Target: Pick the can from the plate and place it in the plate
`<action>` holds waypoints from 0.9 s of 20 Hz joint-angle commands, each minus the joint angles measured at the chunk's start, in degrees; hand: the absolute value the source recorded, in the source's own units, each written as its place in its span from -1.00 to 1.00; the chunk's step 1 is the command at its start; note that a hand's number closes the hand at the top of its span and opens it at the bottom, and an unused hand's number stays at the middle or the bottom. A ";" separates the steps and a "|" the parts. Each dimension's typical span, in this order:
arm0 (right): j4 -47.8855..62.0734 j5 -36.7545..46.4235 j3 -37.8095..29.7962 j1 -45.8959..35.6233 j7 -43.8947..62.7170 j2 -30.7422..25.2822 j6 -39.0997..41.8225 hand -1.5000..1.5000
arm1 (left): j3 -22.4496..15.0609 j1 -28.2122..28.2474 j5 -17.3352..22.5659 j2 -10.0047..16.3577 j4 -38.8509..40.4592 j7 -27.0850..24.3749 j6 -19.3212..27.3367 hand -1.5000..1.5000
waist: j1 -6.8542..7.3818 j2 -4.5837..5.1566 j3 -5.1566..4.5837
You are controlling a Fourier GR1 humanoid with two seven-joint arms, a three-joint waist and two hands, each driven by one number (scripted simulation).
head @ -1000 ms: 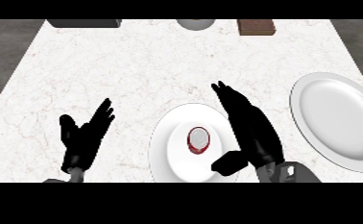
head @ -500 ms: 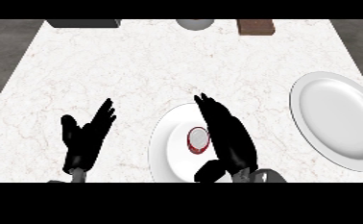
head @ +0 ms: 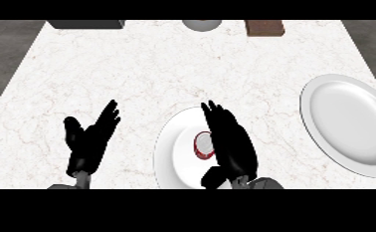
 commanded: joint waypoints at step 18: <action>14.64 5.75 2.02 -4.27 -6.58 2.94 1.07 1.00 | 4.57 0.20 -3.25 -3.24 6.03 -4.30 -5.39 0.00 | -0.05 0.05 -0.02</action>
